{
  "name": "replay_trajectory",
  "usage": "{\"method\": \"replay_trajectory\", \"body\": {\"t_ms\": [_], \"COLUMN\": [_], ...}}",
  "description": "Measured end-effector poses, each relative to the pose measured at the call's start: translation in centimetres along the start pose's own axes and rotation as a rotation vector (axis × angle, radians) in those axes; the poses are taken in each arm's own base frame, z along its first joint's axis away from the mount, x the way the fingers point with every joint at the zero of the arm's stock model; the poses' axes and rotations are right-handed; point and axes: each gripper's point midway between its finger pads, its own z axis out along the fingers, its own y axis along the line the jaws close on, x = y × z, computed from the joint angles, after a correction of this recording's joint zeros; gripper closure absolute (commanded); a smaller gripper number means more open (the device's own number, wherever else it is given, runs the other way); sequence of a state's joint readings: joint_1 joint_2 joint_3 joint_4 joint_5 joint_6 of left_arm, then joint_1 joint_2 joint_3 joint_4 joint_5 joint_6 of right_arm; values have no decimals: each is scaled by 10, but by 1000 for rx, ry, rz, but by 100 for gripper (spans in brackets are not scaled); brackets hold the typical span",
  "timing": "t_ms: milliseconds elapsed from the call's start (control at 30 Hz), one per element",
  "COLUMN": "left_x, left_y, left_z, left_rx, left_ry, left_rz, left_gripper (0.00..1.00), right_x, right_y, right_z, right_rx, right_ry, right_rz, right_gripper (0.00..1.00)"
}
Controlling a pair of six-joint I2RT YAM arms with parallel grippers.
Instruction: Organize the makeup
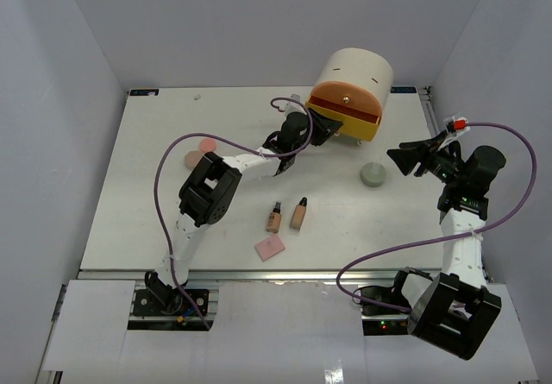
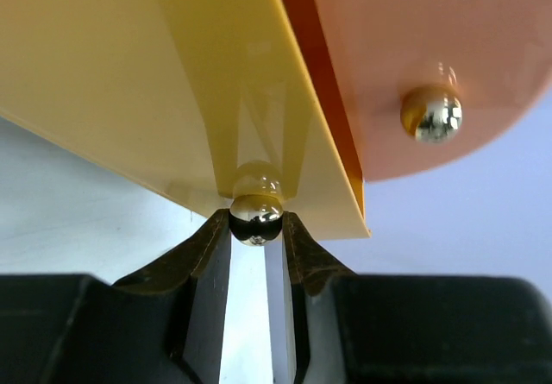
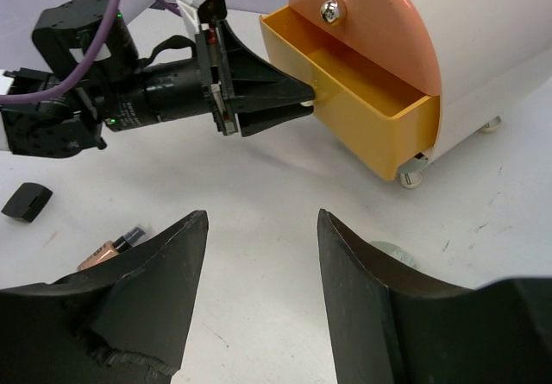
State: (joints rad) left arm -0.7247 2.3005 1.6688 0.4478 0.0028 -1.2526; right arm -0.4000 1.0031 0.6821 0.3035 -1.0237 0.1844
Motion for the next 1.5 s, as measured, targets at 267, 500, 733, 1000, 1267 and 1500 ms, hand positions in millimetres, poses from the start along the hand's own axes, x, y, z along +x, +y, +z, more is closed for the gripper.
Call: {"method": "replay_trajectory", "body": {"t_ms": [267, 500, 733, 1000, 1267, 1500], "left_x": [12, 16, 20, 20, 7, -44], "left_y": [6, 6, 7, 9, -3, -90], "left_z": [-33, -54, -58, -64, -114, -188], "left_rx": [-4, 2, 14, 29, 19, 137], "left_ry": [48, 71, 95, 139, 153, 86], "left_rz": [23, 38, 56, 76, 234, 571], "left_gripper": [84, 65, 17, 9, 4, 2], "right_x": [4, 6, 14, 38, 52, 79], "right_y": [-2, -5, -12, -17, -37, -59], "right_z": [0, 1, 3, 10, 14, 19], "right_rx": [8, 17, 28, 38, 111, 218], "right_ry": [2, 5, 24, 95, 202, 371], "right_rz": [4, 4, 8, 35, 25, -50], "right_gripper": [40, 40, 30, 17, 11, 10]}}
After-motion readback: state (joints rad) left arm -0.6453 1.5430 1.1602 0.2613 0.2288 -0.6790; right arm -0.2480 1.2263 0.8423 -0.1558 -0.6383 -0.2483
